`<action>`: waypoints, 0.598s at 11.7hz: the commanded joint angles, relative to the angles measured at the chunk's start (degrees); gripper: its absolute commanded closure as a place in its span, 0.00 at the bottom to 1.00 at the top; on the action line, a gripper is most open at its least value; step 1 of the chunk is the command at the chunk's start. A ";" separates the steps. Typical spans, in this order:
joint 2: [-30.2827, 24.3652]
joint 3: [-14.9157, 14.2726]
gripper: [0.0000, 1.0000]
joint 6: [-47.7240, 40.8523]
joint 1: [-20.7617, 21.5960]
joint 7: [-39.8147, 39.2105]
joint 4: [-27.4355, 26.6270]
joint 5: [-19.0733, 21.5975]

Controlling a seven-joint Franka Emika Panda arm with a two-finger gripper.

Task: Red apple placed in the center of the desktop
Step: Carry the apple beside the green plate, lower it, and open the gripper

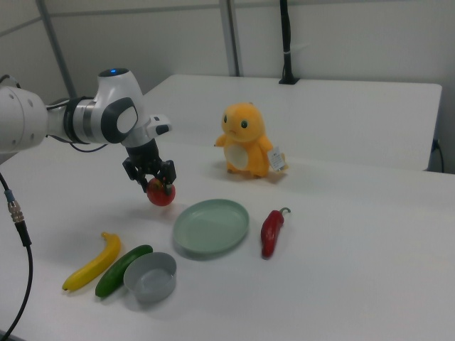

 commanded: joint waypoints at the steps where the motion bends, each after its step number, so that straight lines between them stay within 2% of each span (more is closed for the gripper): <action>1: 1.40 -0.16 0.97 0.64 0.50 1.27 0.32 -1.71; 2: 1.49 -0.16 0.95 0.64 0.50 1.27 0.32 -1.80; 3: 1.49 -0.16 0.89 0.64 0.50 1.27 0.23 -1.71; 4: 1.49 -0.16 0.76 0.55 0.50 1.18 0.05 -1.80; 5: 1.49 -0.07 0.57 0.55 0.50 1.18 -0.12 -2.58; 6: 1.40 -0.16 0.42 0.55 0.50 1.27 -0.21 -3.20; 7: 1.40 -0.07 0.21 0.46 0.50 1.27 -0.39 -3.20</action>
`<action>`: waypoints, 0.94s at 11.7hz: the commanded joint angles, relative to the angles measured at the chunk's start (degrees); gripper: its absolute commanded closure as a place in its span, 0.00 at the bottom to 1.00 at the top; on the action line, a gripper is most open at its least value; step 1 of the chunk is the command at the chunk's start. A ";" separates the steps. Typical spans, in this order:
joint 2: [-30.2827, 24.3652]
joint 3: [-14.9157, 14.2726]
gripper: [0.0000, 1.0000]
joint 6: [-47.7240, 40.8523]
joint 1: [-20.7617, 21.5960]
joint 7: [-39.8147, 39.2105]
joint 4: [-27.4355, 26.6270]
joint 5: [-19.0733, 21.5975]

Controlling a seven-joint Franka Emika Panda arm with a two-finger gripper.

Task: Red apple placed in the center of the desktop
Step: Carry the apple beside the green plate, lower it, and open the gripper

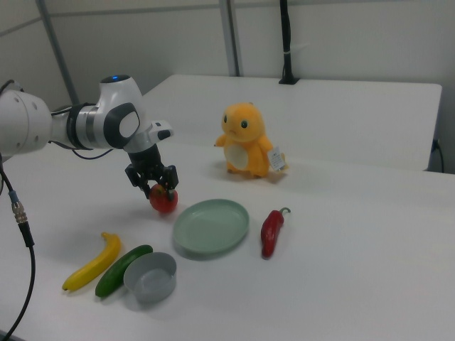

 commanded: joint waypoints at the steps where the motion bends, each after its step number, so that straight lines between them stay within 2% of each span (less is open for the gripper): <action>1: -0.16 -0.07 0.06 0.46 0.42 1.26 -0.63 -1.24; 2: -0.42 -0.16 0.00 0.46 0.33 1.18 -0.63 -1.33; 4: -1.21 -0.07 0.00 -0.07 0.25 1.26 -0.72 -1.24; 6: -4.54 -0.16 0.00 -1.47 0.07 2.31 -0.90 -1.24; 8: -9.10 -0.16 0.00 -4.27 -0.10 4.42 -0.98 -1.24; 11: -18.15 -0.07 0.00 -13.84 -0.89 4.69 -0.72 -0.98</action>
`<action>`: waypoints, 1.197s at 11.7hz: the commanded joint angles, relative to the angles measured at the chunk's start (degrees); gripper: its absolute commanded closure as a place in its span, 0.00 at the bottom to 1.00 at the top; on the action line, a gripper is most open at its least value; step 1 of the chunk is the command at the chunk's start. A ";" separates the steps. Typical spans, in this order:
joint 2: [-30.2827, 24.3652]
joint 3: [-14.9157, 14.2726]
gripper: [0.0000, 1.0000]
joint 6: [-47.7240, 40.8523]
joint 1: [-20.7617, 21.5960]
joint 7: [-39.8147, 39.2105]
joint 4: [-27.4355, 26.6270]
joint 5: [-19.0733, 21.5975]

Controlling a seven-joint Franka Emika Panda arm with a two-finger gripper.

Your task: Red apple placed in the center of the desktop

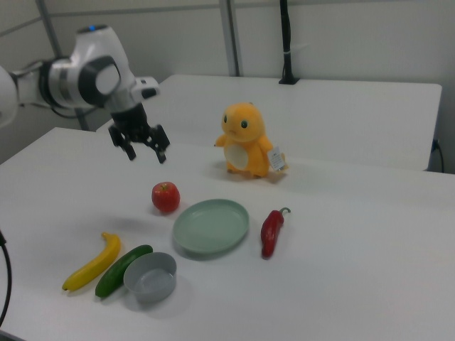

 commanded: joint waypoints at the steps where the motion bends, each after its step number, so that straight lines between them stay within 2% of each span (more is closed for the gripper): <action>1: -10.35 0.04 0.00 -9.34 -0.84 1.98 -1.46 -0.50; 4: -16.94 0.04 0.00 -15.33 -2.95 2.25 -1.64 0.47; 7: -22.92 0.04 0.00 -22.09 -6.02 6.54 -1.99 3.11; 9: -25.56 0.04 0.00 -23.43 -6.64 7.61 -6.01 3.02; 12: -26.28 0.74 0.00 -22.56 -8.22 6.74 -7.79 3.20; 14: -24.97 9.57 0.00 -19.67 -15.04 5.95 -7.79 3.28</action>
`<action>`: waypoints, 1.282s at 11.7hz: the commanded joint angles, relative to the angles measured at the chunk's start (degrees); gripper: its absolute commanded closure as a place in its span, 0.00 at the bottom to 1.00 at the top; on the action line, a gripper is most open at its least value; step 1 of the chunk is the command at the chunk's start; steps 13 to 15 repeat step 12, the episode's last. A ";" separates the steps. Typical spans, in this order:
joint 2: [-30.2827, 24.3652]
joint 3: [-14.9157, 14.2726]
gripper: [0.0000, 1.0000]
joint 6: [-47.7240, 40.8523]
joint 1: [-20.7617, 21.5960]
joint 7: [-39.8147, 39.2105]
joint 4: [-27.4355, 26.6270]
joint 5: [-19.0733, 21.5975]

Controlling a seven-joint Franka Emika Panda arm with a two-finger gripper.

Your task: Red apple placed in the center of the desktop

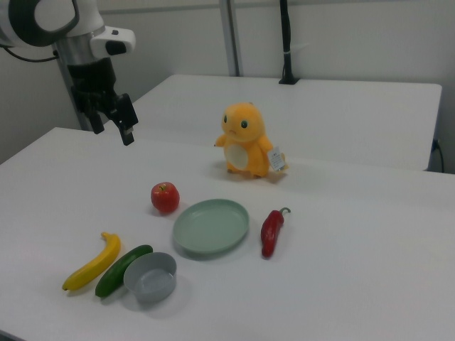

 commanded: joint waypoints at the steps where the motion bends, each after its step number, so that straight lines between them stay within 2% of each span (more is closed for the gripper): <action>1: 0.69 8.87 0.00 4.64 -6.59 -1.98 -1.56 0.93; 3: 1.93 8.79 0.00 7.36 -5.98 -5.32 -1.47 0.84; 6: 5.18 4.41 0.00 8.95 -2.74 -8.50 1.07 0.93; 15: 4.57 3.51 0.00 8.61 -2.64 -8.49 0.55 0.93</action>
